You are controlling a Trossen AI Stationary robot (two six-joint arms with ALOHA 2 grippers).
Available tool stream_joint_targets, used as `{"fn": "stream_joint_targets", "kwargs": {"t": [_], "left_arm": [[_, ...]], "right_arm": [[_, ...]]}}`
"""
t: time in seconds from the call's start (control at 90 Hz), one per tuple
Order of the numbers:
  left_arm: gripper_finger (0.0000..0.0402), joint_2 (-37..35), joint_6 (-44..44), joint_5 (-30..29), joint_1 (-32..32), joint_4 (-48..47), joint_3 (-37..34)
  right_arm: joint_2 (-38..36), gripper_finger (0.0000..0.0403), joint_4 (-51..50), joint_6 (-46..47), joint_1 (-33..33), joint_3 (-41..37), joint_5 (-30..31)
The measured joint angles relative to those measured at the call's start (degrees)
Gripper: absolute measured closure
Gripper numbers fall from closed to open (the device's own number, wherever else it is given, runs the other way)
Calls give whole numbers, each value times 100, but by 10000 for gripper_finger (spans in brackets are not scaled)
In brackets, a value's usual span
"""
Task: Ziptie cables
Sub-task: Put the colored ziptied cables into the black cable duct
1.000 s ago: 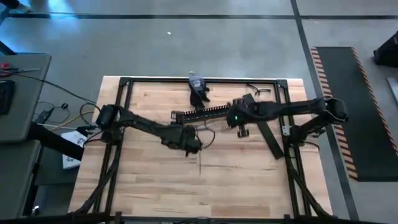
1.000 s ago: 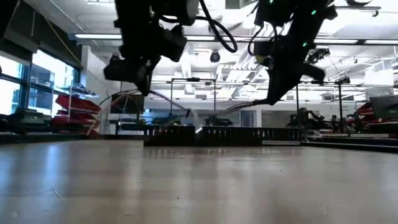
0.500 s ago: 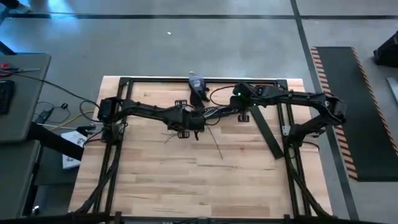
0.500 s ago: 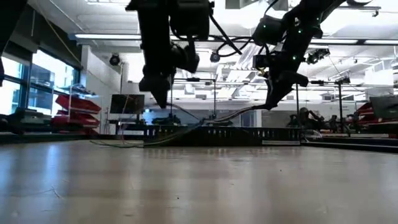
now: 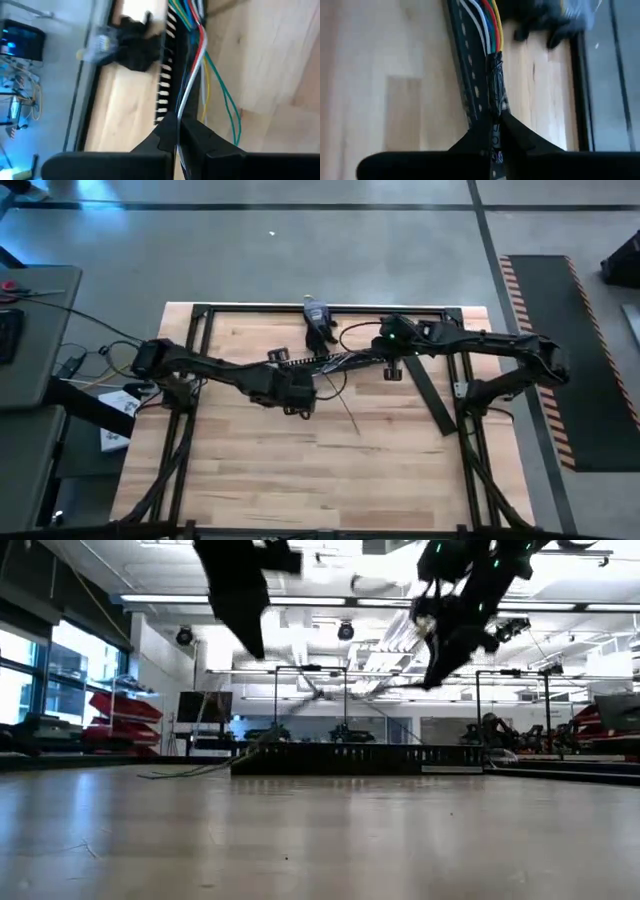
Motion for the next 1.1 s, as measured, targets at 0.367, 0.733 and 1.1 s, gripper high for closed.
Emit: {"fn": "stream_joint_targets", "kwargs": {"t": [0.367, 0.733, 1.1], "left_arm": [[401, -647, -1252, 1386, -1148, -19, 13], [401, -517, -2989, 1683, -2151, -115, 223], [402, 1121, -1745, 1662, -1217, 345, 222]], "right_arm": [[-169, 403, 84, 1126, 1847, 659, -179], [550, 403, 931, 1924, 3123, 661, 339], [460, 403, -692, 3045, 3158, -456, -25]]}}
